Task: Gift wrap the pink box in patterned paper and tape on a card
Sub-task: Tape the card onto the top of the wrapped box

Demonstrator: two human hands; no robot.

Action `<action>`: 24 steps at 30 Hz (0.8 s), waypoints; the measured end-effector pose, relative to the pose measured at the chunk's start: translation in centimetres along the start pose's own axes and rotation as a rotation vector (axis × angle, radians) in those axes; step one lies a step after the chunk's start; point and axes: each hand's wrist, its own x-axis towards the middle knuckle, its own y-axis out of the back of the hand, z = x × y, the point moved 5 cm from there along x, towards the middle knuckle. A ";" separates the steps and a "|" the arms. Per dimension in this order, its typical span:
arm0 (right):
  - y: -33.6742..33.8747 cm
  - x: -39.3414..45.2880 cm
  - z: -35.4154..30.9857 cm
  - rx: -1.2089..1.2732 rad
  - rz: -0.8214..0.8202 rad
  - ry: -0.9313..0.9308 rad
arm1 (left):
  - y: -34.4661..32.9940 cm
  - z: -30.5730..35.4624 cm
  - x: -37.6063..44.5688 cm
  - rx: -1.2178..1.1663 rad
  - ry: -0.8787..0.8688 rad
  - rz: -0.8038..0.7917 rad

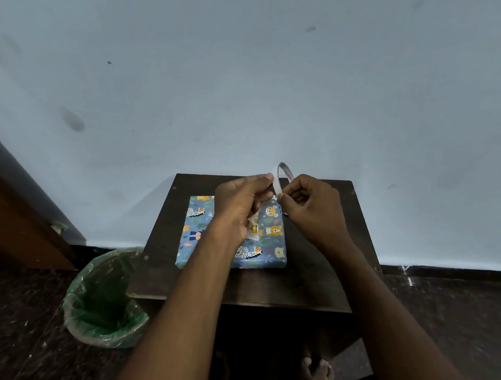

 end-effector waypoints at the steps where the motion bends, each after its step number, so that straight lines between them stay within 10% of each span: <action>1: 0.0 0.0 -0.1 -0.006 -0.001 -0.009 | 0.1 0.4 0.1 0.093 -0.116 0.038; 12: 0.6 0.4 -0.2 0.098 -0.039 -0.084 | -0.6 2.1 -0.6 0.758 -0.798 0.089; 20: 0.5 0.3 0.1 0.270 -0.007 -0.135 | -1.5 2.1 -0.8 0.807 -0.873 -0.015; 24: 0.7 0.2 0.0 0.432 0.037 -0.188 | -1.6 1.5 -0.5 0.634 -0.647 -0.081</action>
